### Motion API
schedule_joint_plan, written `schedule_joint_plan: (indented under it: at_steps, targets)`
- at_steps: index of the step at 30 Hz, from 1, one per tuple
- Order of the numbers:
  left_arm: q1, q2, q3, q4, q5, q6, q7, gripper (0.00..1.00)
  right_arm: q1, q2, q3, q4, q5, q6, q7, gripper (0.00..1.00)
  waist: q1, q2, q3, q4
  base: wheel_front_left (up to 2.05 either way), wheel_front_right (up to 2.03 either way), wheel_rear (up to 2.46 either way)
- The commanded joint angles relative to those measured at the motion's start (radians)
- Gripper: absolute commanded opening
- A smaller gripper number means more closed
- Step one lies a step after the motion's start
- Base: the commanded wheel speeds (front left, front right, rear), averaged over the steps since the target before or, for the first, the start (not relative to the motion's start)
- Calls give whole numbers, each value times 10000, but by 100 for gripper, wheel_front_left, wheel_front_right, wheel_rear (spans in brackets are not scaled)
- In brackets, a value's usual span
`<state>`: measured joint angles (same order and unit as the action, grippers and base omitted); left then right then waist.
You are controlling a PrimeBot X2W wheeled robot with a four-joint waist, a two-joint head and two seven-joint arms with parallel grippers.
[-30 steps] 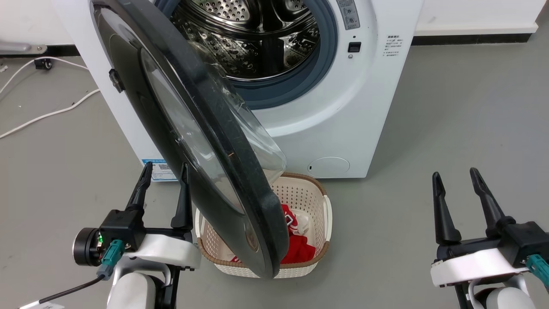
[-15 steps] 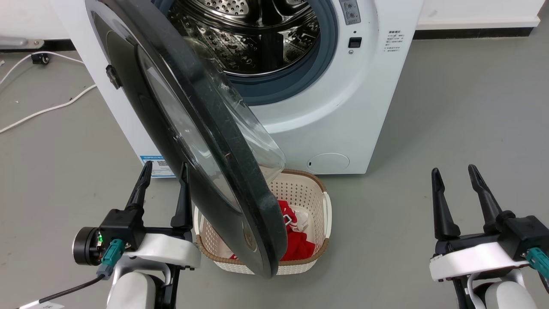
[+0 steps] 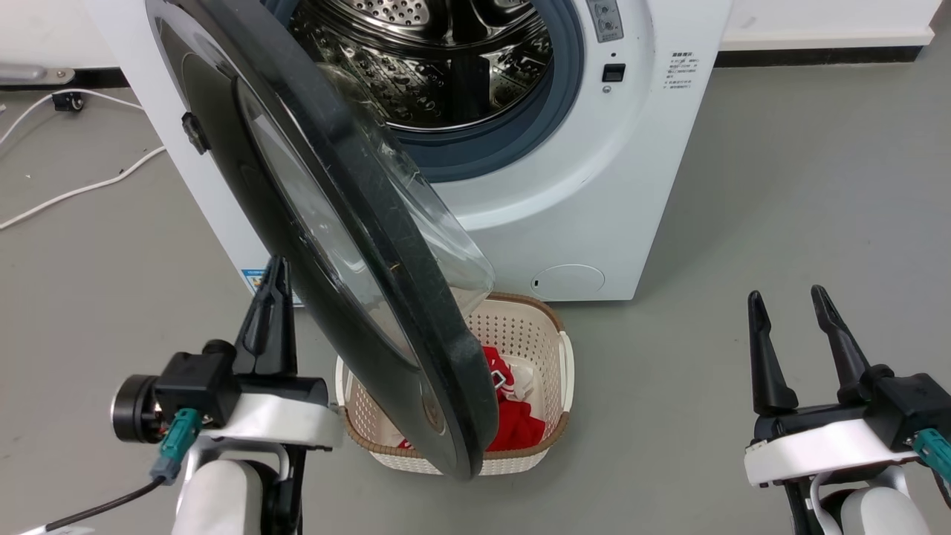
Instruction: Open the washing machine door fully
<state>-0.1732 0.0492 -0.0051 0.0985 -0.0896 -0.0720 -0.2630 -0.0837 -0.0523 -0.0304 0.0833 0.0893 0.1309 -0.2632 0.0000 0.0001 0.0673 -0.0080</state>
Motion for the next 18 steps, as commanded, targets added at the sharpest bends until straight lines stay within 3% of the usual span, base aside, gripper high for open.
schedule_joint_plan:
  at_steps: [1,12,18]
  targets:
    - [-141,17,29,-263,-4,25,-27,0,-90,33,-9,5,76,-3,-19,100,0,-1,6,14,0,0,0]
    - [-687,17,288,-3378,184,440,-25,0,-47,30,-57,90,185,-3,-19,100,0,-1,-55,88,0,0,0]
    - [-1150,15,-306,-5484,270,364,-25,0,-50,30,-58,136,253,-3,-19,100,0,-1,-63,66,0,0,0]
